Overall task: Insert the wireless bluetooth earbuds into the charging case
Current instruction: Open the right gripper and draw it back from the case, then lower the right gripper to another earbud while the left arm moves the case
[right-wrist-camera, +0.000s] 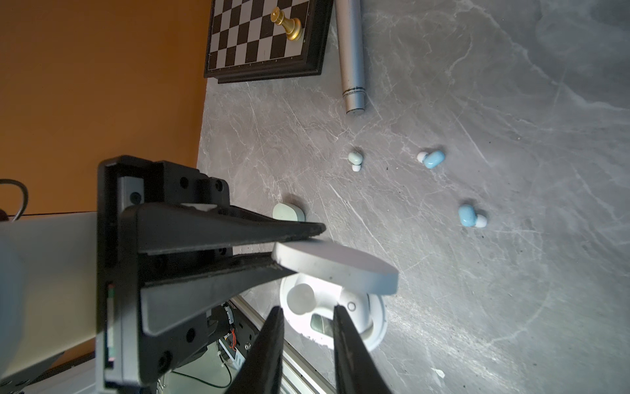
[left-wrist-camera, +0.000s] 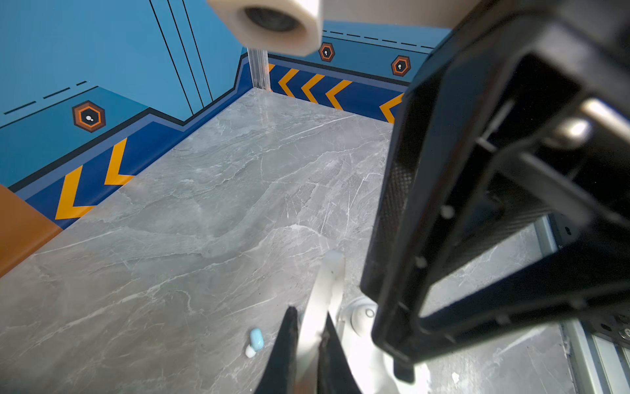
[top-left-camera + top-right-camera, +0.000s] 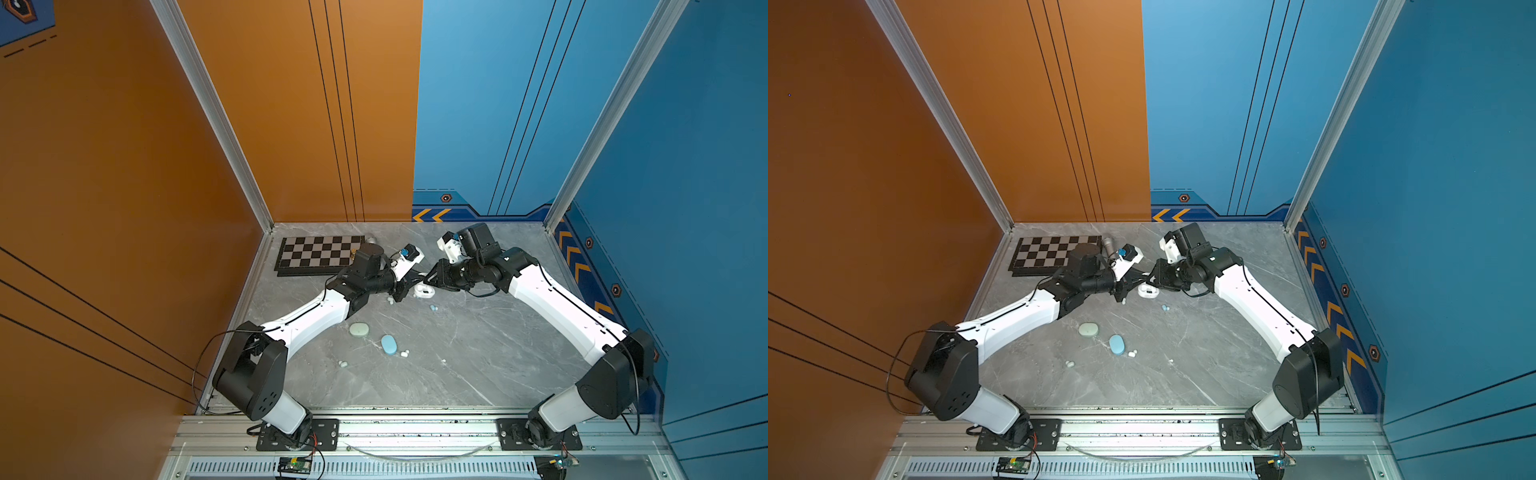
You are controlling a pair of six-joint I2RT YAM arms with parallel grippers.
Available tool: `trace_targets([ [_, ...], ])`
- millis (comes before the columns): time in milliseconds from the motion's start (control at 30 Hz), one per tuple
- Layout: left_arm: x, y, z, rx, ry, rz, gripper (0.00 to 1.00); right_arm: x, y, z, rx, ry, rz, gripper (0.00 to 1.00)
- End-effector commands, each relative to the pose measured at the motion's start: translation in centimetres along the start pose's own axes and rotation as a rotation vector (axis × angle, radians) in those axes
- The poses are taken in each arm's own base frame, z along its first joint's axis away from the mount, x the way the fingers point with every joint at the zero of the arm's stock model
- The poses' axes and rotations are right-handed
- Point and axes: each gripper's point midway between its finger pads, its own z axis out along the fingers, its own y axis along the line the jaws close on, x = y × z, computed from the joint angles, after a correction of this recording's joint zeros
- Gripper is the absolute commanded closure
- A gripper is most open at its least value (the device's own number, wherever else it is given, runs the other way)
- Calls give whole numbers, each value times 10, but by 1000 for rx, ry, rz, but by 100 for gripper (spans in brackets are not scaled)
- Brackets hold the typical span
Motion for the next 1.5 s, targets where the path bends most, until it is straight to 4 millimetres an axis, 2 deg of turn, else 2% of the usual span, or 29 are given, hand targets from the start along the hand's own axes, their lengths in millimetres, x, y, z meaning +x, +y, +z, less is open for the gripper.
trace_targets([
  [0,-16,12,-4,-36,-36,-8,100,-18,9,-26,-13,-95,-20,72],
  [100,-19,23,-12,-71,-48,-30,100,-26,0,-39,11,-141,-33,72],
  [200,-20,36,-25,-129,-55,-40,100,-12,-5,-38,21,-119,-145,74],
  [333,-28,53,-54,-240,-83,-28,100,37,-16,-10,36,-2,-352,75],
  [367,-19,56,-60,-263,-71,-40,100,52,-18,0,34,32,-423,75],
  [400,-19,58,-67,-285,-77,-43,100,66,-17,8,24,61,-501,75],
  [533,-16,69,-100,-381,-79,-81,100,133,-2,41,-77,160,-966,71],
  [633,-9,70,-120,-417,-64,-129,100,159,4,63,-136,146,-1210,69],
  [833,1,60,-148,-470,-46,-170,100,167,1,106,-149,135,-1295,65],
  [1033,11,52,-162,-492,-25,-191,100,175,-8,135,-140,210,-1366,66],
  [1200,12,50,-165,-494,-24,-197,100,176,-19,151,-95,248,-1387,68],
  [1467,12,53,-164,-496,-32,-206,100,178,-40,159,-22,297,-1397,69],
])
